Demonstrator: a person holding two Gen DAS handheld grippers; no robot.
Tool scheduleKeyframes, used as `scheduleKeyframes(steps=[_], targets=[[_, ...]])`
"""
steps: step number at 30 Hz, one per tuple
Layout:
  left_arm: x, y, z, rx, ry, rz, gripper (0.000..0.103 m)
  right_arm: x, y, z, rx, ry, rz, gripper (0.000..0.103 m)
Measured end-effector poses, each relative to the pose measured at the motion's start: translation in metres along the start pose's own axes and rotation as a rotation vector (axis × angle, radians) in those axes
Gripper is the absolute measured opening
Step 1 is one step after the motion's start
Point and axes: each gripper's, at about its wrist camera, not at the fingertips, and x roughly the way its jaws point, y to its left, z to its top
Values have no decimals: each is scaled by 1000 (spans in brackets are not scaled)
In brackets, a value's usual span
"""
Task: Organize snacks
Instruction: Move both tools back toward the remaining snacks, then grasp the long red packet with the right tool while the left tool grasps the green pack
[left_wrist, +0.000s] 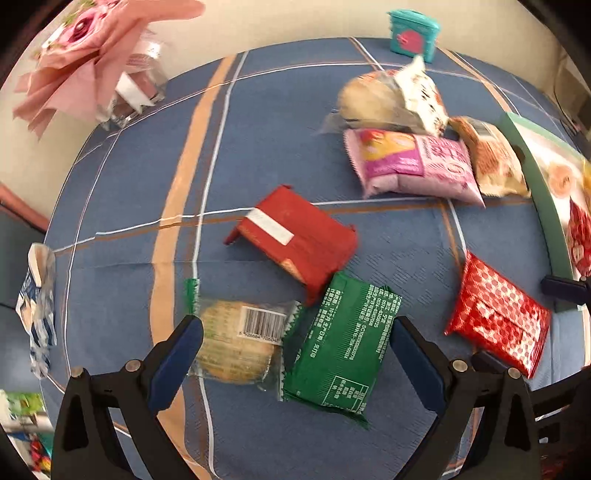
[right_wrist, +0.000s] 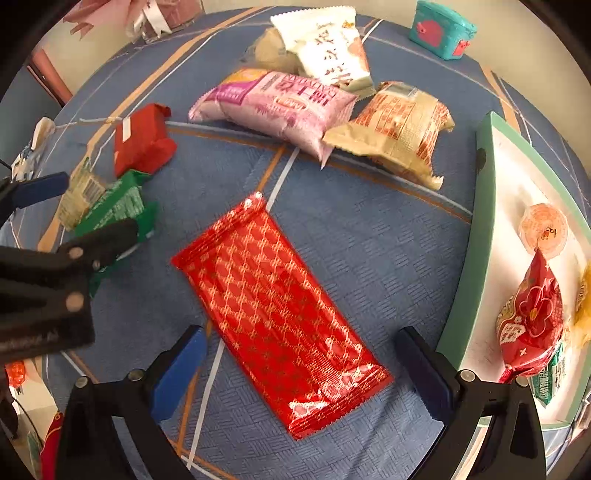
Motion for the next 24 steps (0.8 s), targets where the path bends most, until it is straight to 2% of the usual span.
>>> scheduleKeyframes(steps=[3,10,14,24], targets=[[-1,4,1,-28,-6,-20,101,-2,-2,3,6,-33,-1,103],[-11,23,-11,-60,-33,-91,101,2,10,8,-66,-19,12,103],[-19,24,-12,-82,-67,-93,101,4,24,10,-98,-21,-3,103],[-23,15,-18,-32,-50,-114,100,11,17,15,-43,-25,2,103]])
